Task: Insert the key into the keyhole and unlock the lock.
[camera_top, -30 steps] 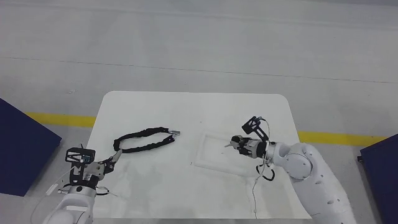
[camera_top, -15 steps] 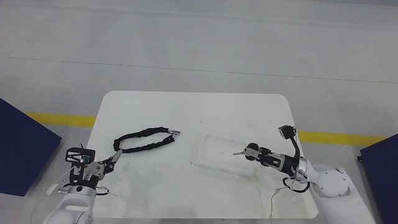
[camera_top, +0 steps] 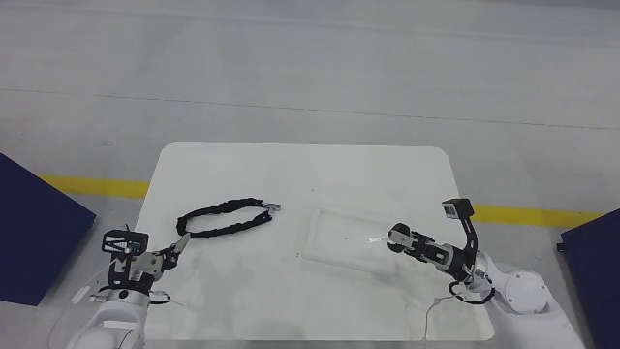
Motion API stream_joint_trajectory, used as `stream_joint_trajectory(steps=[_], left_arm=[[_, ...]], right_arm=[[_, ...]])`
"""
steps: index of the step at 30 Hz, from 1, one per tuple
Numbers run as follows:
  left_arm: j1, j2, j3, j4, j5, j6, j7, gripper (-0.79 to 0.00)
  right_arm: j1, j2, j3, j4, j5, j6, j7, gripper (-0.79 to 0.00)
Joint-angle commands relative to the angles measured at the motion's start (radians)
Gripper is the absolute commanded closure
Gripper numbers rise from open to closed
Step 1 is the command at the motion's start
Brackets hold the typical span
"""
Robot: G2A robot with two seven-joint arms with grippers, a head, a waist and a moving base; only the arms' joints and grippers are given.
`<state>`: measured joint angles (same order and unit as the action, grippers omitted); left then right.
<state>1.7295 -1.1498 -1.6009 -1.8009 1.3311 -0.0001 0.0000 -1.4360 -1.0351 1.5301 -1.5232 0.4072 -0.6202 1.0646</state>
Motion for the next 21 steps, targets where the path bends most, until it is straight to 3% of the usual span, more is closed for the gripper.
stream_joint_trajectory(steps=[1, 5, 10, 14, 21], left_arm=[[-0.002, 0.003, -0.012, -0.012, 0.046, -0.002, -0.006, -0.785], [-0.023, 0.011, -0.028, -0.068, 0.137, -0.067, -0.041, -0.785], [-0.176, 0.014, 0.052, -0.025, 0.197, -0.216, -0.139, -0.785], [-0.362, 0.008, 0.161, 0.12, 0.237, -0.322, -0.186, -0.785], [-0.657, -0.015, 0.344, 0.466, 0.264, -0.524, -0.186, -0.785]], right_arm=[[0.0, 0.0, 0.0, 0.0, 0.0, 0.0, 0.0, 0.0], [0.0, 0.0, 0.0, 0.0, 0.0, 0.0, 0.0, 0.0], [0.0, 0.0, 0.0, 0.0, 0.0, 0.0, 0.0, 0.0], [0.0, 0.0, 0.0, 0.0, 0.0, 0.0, 0.0, 0.0], [0.0, 0.0, 0.0, 0.0, 0.0, 0.0, 0.0, 0.0]])
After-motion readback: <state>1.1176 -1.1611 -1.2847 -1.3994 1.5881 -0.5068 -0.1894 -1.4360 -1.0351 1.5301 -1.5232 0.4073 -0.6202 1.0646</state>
